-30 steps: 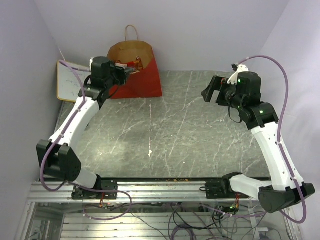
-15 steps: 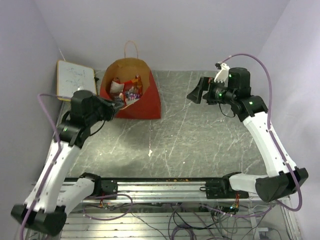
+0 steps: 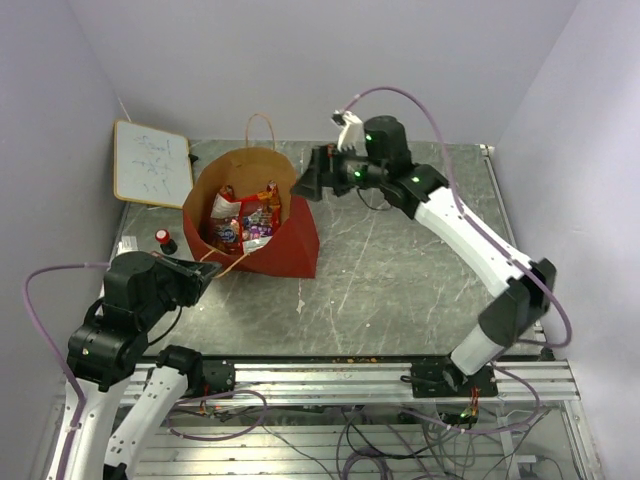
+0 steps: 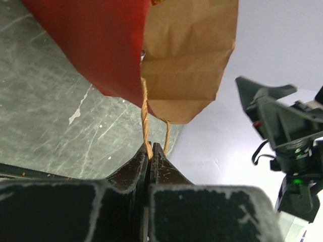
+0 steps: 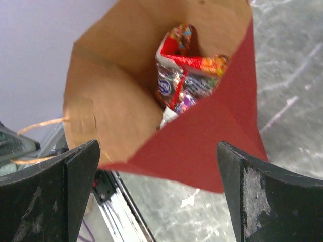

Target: Take the snacks out of the paper bag

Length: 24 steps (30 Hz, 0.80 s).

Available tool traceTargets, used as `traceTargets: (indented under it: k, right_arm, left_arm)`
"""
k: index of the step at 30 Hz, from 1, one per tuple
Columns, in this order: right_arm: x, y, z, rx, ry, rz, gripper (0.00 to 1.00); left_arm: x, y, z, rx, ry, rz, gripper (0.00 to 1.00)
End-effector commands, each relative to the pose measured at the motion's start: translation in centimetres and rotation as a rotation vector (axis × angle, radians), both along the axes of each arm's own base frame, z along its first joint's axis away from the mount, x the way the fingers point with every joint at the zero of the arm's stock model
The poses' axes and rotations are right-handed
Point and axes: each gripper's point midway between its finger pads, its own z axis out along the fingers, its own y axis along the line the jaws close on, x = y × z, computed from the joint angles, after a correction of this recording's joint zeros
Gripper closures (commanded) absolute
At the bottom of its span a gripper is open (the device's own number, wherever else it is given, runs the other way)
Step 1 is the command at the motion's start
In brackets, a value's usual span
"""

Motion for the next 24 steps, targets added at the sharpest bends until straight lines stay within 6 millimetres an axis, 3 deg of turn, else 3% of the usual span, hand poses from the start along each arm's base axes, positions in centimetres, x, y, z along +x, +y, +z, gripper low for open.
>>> traceTargets:
  k: [1,6,11,22,24]
  right_arm:
    - [3.7,4.0,3.3,0.099,-0.083,-0.012,0.02]
    - [9.7,5.7,2.4,0.043,-0.176,-0.109,0.0]
    - [14.6,7.6,1.4,0.006,-0.239,-0.155,0.03]
    - [18.5,11.8,-0.6,0.133,-0.301,-0.122,0.26]
    - [19.3,12.1,-0.8,0.133,-0.312,-0.133,0.39]
  left_arm:
    - [-0.8,0.8,-1.3,0.015,0.05,0.038,0.93]
    - [-1.0,1.6,-1.1,0.084,0.066,0.043,0.93]
    - [0.4,0.9,-0.5,0.131,0.061,-0.003,0.93]
    - [2.3,1.3,-0.5,0.297,0.111,-0.058,0.93]
    - [2.4,1.5,-0.8,0.319,0.122,-0.063,0.93]
